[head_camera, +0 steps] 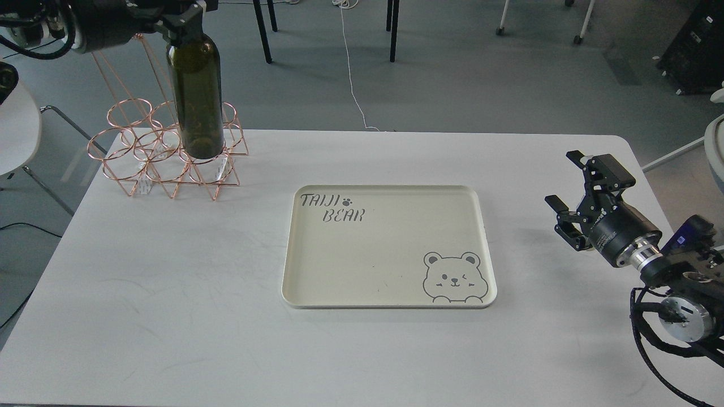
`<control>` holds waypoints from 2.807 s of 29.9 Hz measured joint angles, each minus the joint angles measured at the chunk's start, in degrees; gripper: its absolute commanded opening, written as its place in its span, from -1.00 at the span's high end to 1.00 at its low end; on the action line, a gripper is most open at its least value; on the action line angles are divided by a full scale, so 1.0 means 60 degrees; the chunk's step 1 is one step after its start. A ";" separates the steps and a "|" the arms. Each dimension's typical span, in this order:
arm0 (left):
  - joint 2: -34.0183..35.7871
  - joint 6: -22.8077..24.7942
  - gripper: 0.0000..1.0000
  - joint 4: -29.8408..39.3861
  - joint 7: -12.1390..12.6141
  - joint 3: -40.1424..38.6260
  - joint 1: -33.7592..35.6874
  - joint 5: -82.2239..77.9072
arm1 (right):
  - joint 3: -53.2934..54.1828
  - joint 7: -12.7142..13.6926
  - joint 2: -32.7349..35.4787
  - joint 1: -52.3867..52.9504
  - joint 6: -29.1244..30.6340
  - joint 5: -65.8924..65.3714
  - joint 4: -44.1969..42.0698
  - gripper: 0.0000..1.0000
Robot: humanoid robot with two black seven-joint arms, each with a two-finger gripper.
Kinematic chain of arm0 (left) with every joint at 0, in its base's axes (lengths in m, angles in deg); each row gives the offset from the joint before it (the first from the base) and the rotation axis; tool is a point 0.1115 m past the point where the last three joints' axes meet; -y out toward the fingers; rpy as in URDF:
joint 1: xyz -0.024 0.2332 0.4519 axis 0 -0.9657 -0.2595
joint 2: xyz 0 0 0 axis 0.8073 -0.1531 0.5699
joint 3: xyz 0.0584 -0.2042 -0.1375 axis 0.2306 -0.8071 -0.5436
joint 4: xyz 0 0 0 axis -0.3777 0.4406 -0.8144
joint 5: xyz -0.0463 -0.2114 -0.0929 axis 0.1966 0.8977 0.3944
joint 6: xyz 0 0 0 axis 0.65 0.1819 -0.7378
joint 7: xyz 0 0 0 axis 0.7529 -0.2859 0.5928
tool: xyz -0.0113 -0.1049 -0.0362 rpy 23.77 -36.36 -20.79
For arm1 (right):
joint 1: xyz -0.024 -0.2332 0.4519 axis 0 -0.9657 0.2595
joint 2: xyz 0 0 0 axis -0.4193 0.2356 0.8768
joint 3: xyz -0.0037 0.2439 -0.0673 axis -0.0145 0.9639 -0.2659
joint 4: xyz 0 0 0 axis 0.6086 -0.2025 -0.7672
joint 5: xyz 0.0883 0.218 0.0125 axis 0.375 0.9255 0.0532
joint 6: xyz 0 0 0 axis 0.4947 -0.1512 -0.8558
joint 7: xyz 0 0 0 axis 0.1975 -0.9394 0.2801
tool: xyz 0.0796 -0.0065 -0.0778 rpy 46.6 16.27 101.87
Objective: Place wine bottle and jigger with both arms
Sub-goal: 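Lower the wine bottle into a slot of the copper rack, then release the bottle neck and raise the left gripper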
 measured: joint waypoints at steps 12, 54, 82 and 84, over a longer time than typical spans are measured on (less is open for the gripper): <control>0.0013 -0.0334 0.71 -0.0158 0.0000 0.0002 -0.0180 -0.0025 | 0.0032 0.0000 0.0000 -0.0090 0.0000 0.0000 0.0009 -0.97; -0.0395 -0.1508 0.55 -0.1181 -0.0001 -0.0066 -0.1574 0.0004 | 0.0073 0.0000 0.0029 -0.0316 -0.0017 -0.0010 0.0029 -0.97; -0.0428 -0.1579 -0.95 -0.1181 0.0001 -0.0079 -0.1668 0.0136 | 0.0088 0.0000 0.0031 -0.0317 -0.0014 -0.0013 0.0014 -0.97; -0.0414 -0.1573 -0.95 -0.1141 0.0000 -0.0104 -0.1725 0.0155 | 0.0088 0.0000 0.0031 -0.0317 -0.0013 -0.0013 0.0014 -0.97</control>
